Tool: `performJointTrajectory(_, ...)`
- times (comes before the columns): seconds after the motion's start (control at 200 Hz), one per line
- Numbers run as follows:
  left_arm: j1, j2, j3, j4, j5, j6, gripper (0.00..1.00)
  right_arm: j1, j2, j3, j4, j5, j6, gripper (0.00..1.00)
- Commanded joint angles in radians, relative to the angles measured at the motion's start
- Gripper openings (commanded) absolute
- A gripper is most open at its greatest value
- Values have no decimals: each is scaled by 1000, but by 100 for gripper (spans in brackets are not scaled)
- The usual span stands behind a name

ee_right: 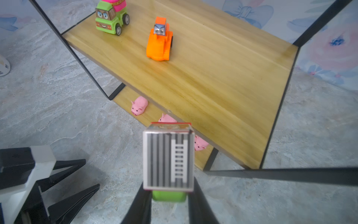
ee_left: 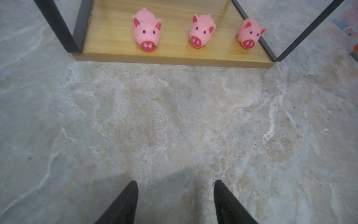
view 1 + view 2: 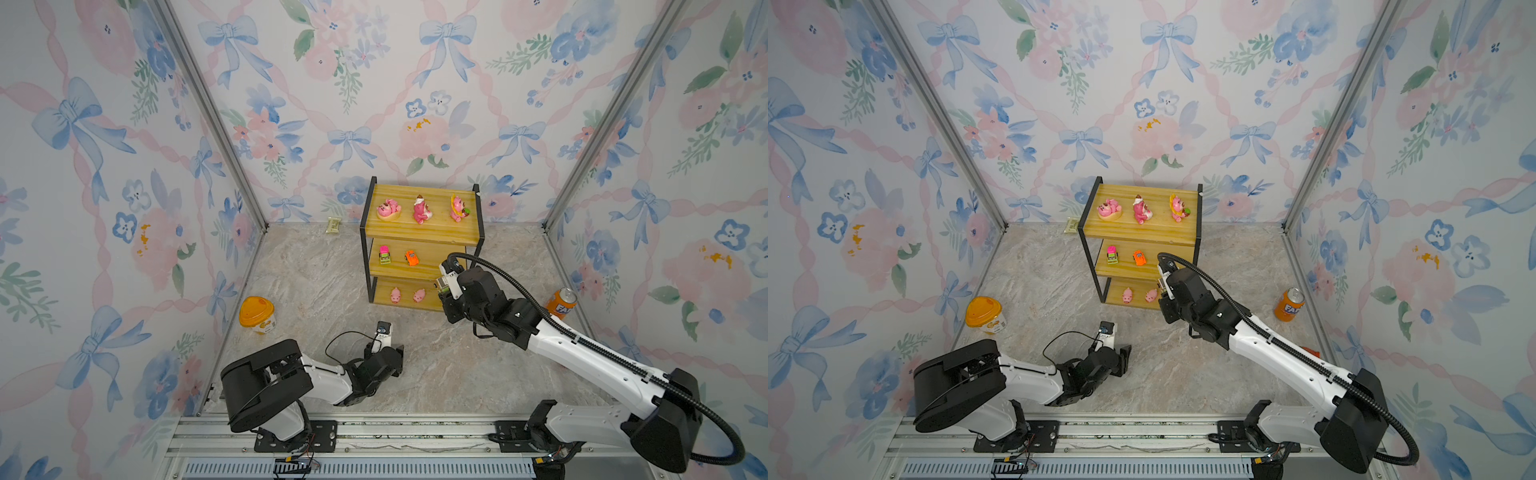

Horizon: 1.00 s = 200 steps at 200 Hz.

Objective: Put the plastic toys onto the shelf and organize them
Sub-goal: 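Lift the striped-box green truck with the right gripper toward the middle shelf, then carry the truck over the middle shelf beside the orange bulldozer and lower it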

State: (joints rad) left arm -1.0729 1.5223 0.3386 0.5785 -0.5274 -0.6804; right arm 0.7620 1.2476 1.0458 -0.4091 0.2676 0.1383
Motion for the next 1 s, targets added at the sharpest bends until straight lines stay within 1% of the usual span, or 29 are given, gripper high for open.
performJointTrajectory(0.0,-1,-5,-9,-7,-19,24,63,-18,-6,38,-10,53,17,26)
performJointTrajectory(0.315,0,3,-9,-6,-19,39,63,-21,42,54,58,106,58,26)
performJointTrajectory(0.58,1,18,-3,-5,-13,56,63,-22,101,92,88,116,82,26)
performJointTrajectory(0.845,-1,33,7,-5,8,73,63,-24,181,135,103,116,74,26)
performJointTrajectory(0.995,-3,33,13,-5,9,82,63,-23,201,138,127,128,66,26)
